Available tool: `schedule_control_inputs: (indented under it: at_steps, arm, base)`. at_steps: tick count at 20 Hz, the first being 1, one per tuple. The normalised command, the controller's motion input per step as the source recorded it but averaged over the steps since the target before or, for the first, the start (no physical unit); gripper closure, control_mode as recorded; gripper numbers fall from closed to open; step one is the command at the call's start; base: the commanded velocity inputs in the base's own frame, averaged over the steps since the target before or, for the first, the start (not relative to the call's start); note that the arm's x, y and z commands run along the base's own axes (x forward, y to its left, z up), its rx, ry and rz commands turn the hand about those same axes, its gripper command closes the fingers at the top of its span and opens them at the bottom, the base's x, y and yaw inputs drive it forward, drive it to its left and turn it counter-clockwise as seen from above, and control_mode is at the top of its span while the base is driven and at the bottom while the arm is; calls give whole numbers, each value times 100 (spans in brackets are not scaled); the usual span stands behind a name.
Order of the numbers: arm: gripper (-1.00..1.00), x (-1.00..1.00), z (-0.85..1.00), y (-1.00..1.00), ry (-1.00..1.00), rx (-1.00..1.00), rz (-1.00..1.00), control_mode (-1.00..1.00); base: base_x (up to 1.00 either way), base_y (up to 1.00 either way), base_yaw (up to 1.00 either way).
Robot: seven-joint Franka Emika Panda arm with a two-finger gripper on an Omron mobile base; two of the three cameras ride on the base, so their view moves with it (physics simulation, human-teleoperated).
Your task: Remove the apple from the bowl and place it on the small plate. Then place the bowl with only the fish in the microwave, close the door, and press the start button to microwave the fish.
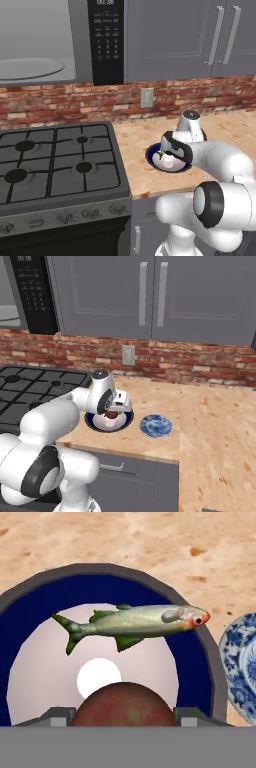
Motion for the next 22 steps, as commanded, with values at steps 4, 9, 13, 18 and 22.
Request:
schedule_control_inputs:
  at_steps: [4, 9, 13, 18, 22]
  arm:
    - [100, -27, 100, -55, -16, 1, 0, -100]
    - [100, -15, 53, -92, -1, 6, -11, -100]
    - [100, -2, 1, -100, 5, 9, -17, -100]
    - [100, 27, -26, -68, 15, 2, -6, -100]
    - [100, 47, -72, -32, 19, 1, 0, -100]
  base:
    - [0, 0, 0]
    - [0, 0, 0]
    - [0, 0, 0]
    - [0, 0, 0]
    - [0, 0, 0]
